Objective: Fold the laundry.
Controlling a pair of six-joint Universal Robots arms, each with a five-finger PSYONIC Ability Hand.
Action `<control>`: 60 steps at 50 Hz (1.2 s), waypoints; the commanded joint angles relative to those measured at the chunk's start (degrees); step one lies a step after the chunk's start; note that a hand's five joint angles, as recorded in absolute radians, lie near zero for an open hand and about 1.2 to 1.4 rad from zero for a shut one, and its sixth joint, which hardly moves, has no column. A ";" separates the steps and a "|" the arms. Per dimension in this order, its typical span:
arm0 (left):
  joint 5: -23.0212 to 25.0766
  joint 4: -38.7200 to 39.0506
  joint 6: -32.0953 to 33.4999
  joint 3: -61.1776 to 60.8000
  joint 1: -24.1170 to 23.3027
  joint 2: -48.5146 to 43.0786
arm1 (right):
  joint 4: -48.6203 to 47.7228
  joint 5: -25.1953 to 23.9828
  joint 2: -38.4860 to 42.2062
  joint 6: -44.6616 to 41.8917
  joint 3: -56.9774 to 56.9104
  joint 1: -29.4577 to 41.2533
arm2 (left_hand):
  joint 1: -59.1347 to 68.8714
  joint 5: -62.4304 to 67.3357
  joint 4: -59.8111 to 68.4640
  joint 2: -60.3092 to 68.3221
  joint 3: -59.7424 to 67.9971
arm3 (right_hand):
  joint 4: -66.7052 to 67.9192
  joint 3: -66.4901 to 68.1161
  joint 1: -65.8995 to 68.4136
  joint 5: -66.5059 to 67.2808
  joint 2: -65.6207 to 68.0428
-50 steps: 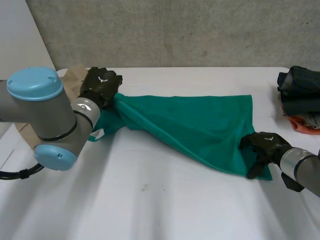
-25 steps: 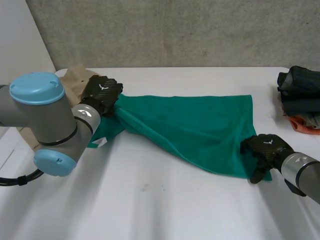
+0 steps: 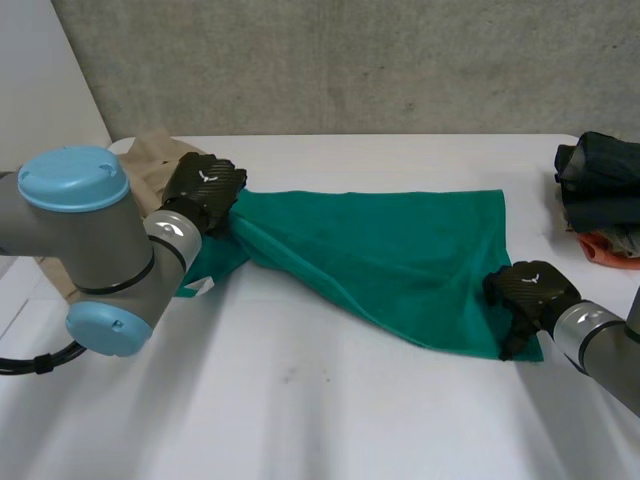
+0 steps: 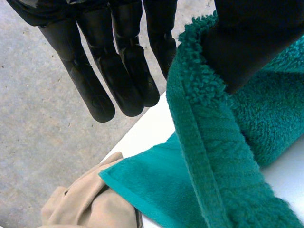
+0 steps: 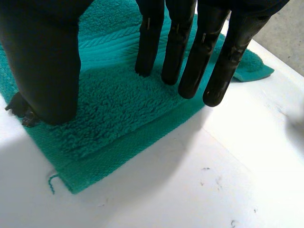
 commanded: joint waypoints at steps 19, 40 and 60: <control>-0.09 -0.09 -0.17 -2.28 0.00 -0.07 | -0.88 0.05 4.67 -0.39 -8.55 0.37 | 13.82 14.19 11.10 11.37 11.74 | 42.27 42.17 47.48 43.82 42.34; 0.35 0.00 -0.44 -18.62 1.15 2.39 | 6.94 4.53 -4.47 -2.49 -10.57 -8.77 | -49.24 -48.86 -51.96 -51.68 -51.32 | 42.27 42.17 47.48 43.82 42.34; -4.74 -0.79 -5.45 -27.50 -0.61 12.23 | 6.77 4.80 -3.59 -6.11 -10.66 -11.15 | -40.33 -39.96 -43.05 -42.78 -42.42 | 42.27 42.17 47.48 43.82 42.34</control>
